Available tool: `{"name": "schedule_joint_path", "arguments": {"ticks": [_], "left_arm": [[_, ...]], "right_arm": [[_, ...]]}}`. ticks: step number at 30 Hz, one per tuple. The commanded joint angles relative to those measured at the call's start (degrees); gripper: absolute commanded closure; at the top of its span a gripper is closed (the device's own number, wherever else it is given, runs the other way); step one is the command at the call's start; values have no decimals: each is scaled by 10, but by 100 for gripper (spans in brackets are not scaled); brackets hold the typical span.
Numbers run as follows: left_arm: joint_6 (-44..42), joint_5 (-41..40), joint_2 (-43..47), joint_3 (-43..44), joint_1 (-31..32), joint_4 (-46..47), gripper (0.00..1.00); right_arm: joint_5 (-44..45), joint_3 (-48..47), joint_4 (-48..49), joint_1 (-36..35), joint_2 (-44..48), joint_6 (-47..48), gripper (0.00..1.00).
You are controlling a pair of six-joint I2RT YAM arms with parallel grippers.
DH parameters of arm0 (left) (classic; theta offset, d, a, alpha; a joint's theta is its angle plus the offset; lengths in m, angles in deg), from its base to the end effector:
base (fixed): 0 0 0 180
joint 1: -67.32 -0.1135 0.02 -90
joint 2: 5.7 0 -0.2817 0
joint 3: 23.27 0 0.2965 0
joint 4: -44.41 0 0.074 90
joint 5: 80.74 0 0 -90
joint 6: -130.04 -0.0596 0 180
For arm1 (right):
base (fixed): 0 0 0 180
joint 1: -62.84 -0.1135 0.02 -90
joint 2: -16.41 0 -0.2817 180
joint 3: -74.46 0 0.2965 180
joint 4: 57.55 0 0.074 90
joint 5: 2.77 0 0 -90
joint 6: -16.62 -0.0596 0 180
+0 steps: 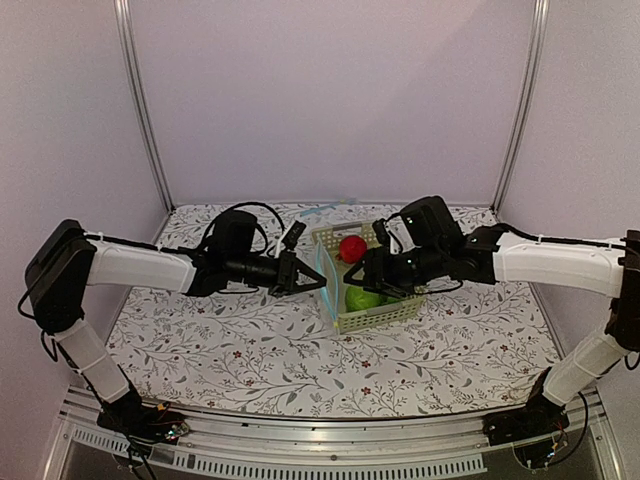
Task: Place the food in the zip-top bag and seal the zipper
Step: Open the zipper food storage bag at the center of the board.
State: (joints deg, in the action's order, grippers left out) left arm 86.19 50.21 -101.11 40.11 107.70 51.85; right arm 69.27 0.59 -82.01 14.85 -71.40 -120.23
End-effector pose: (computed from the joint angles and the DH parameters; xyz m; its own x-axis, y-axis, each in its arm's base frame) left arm 0.2841 -0.2929 0.1872 -0.8999 0.0503 -0.4333 0.4249 0.3255 -0.8447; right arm 0.2537 0.3091 0.2424 -0.9180 0.0178 -0.3962 -0.2907 0.6493 0.7027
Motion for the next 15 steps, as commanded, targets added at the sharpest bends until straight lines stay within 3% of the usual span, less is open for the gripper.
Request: {"name": "schedule_joint_path", "arguments": {"ticks": [1, 7, 15], "left_arm": [[1, -1, -8, 7, -5, 1, 100], [1, 0, -6, 9, -5, -1, 100], [2, -1, 3, 5, -5, -4, 100]], "right_arm": [[72, -26, -82, 2, 40, 71, 39], [67, -65, -102, -11, 17, 128, 34], [109, -127, -120, -40, -57, 142, 43]]}}
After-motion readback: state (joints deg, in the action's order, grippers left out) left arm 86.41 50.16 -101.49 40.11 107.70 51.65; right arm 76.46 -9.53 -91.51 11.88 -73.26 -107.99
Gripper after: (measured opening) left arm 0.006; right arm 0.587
